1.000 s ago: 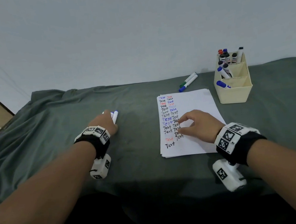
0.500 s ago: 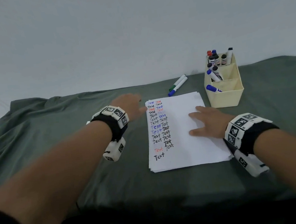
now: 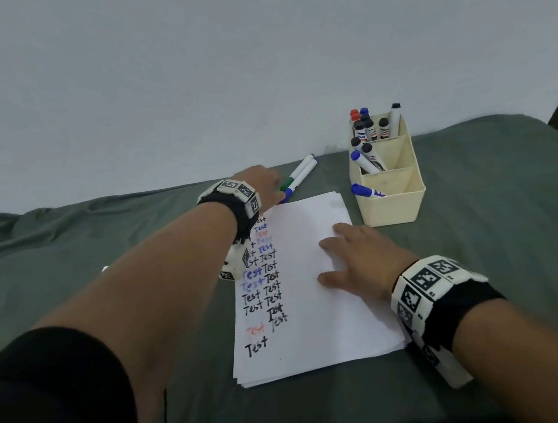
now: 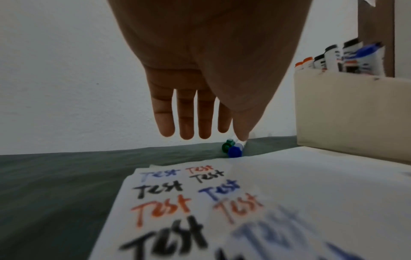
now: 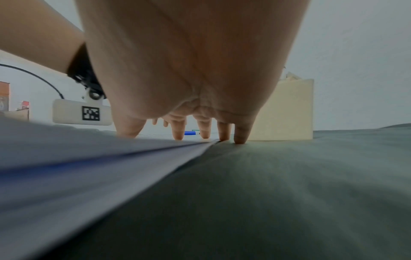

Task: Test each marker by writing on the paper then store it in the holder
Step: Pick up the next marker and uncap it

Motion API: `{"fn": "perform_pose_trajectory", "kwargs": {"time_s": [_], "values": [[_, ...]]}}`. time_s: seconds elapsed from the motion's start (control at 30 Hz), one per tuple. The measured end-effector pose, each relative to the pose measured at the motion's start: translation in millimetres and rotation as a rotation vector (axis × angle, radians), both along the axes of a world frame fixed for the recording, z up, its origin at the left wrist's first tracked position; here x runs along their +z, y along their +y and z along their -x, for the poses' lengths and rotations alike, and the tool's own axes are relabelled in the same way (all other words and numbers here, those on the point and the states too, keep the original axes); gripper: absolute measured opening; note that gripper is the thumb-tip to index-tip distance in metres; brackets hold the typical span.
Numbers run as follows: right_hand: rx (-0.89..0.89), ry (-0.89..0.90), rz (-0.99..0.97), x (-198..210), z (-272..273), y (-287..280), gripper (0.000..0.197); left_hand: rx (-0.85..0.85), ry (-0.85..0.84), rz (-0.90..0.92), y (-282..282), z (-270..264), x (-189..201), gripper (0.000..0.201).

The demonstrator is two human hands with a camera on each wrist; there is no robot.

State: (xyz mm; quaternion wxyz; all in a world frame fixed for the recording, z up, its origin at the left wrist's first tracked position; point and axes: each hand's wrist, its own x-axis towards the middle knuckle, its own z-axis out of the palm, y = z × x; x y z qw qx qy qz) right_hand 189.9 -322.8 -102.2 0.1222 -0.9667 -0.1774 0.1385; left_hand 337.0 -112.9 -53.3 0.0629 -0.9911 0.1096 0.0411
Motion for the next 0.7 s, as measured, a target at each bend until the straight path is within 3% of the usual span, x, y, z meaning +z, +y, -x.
{"fn": "perform_pose_trajectory", "kwargs": {"time_s": [0.17, 0.3, 0.7], "values": [[0.004, -0.020, 0.010, 1.3, 2.2, 0.9, 0.067, 0.019, 0.000, 0.116, -14.8, -17.7, -17.7, 0.046], [0.004, -0.032, 0.022, 3.7, 3.0, 1.9, 0.065, 0.038, -0.033, 0.157, -23.4, -22.8, -27.1, 0.037], [-0.006, -0.031, 0.021, 3.8, 1.5, 1.1, 0.064, -0.036, -0.036, 0.128, 15.8, -1.9, -14.4, 0.028]]}}
